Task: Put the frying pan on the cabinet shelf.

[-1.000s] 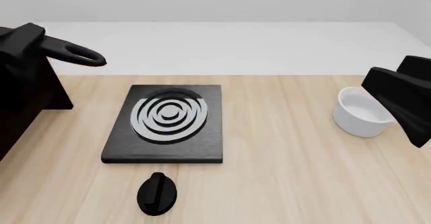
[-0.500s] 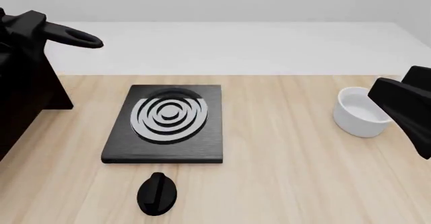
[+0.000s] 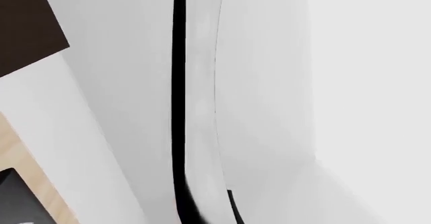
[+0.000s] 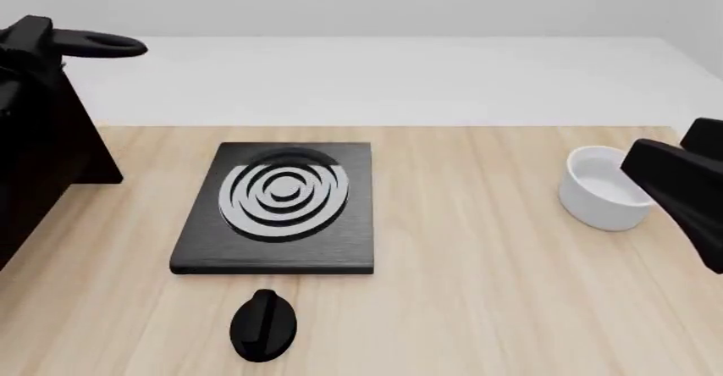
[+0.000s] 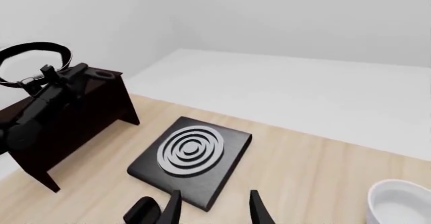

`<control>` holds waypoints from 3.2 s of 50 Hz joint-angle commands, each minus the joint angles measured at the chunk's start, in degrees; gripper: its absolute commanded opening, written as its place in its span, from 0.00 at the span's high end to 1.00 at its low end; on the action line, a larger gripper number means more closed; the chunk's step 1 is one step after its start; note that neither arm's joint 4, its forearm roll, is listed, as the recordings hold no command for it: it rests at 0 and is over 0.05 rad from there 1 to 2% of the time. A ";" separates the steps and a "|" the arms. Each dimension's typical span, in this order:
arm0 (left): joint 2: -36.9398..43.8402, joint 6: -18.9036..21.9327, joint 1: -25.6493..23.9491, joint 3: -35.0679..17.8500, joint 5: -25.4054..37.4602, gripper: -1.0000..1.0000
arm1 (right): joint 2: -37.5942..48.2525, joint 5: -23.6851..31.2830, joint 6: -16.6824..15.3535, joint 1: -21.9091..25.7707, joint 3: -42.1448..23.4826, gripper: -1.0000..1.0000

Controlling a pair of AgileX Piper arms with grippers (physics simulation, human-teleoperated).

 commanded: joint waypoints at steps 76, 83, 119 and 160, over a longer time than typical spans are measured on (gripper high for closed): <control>18.04 -12.75 12.25 7.63 -25.54 0.00 | 0.41 -1.73 -0.04 -0.99 3.97 0.00; 18.05 -12.71 12.37 7.64 -25.62 0.00 | 0.45 -1.71 -0.10 -1.16 3.95 0.00; 14.90 -11.85 11.99 13.29 -28.81 0.00 | -1.11 -1.85 0.88 -2.06 5.80 0.00; -8.93 -6.13 6.11 23.49 -17.65 0.00 | -2.46 -2.40 2.20 -2.66 8.18 0.00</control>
